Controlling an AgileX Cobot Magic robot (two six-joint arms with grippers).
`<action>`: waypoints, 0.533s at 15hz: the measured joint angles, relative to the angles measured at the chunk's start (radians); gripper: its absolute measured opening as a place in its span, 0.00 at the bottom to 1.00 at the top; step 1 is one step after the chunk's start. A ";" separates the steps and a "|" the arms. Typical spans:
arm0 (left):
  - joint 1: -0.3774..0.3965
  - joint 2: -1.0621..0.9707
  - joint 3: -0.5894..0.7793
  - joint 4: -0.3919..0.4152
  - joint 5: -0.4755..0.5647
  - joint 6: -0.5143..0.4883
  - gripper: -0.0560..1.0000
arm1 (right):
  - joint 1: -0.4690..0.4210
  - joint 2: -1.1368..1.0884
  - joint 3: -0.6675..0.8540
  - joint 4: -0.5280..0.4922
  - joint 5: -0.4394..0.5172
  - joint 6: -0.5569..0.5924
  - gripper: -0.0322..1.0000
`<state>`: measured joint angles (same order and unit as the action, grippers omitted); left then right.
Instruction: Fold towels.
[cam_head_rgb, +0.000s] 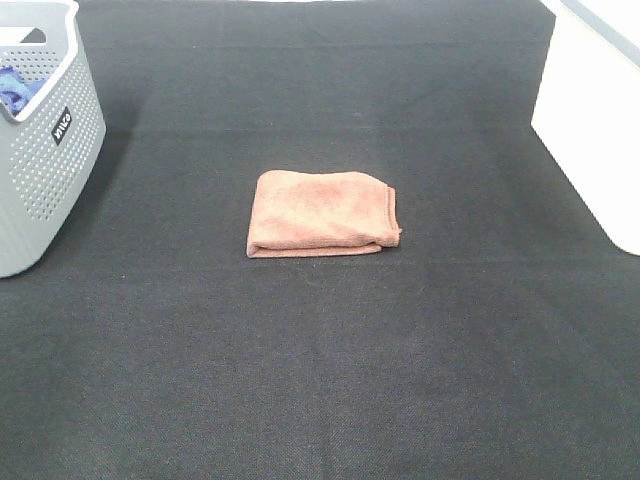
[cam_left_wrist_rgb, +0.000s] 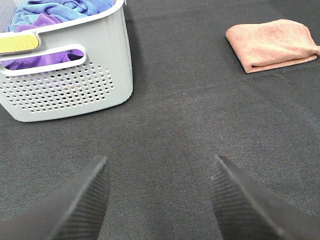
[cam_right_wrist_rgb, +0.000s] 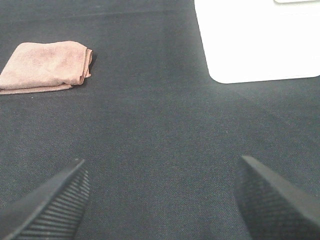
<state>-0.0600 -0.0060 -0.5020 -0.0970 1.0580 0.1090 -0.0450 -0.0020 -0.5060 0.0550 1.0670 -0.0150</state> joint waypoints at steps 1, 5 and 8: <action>0.000 0.000 0.000 0.000 0.000 0.000 0.60 | 0.000 0.000 0.000 0.000 0.000 0.000 0.76; 0.000 0.000 0.000 0.000 0.000 0.000 0.60 | 0.000 0.000 0.000 0.000 0.000 0.000 0.76; 0.000 0.000 0.000 0.000 0.000 0.000 0.60 | 0.028 0.000 0.000 0.009 0.000 0.001 0.76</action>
<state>-0.0600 -0.0060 -0.5020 -0.0970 1.0580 0.1090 -0.0170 -0.0020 -0.5060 0.0640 1.0670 -0.0140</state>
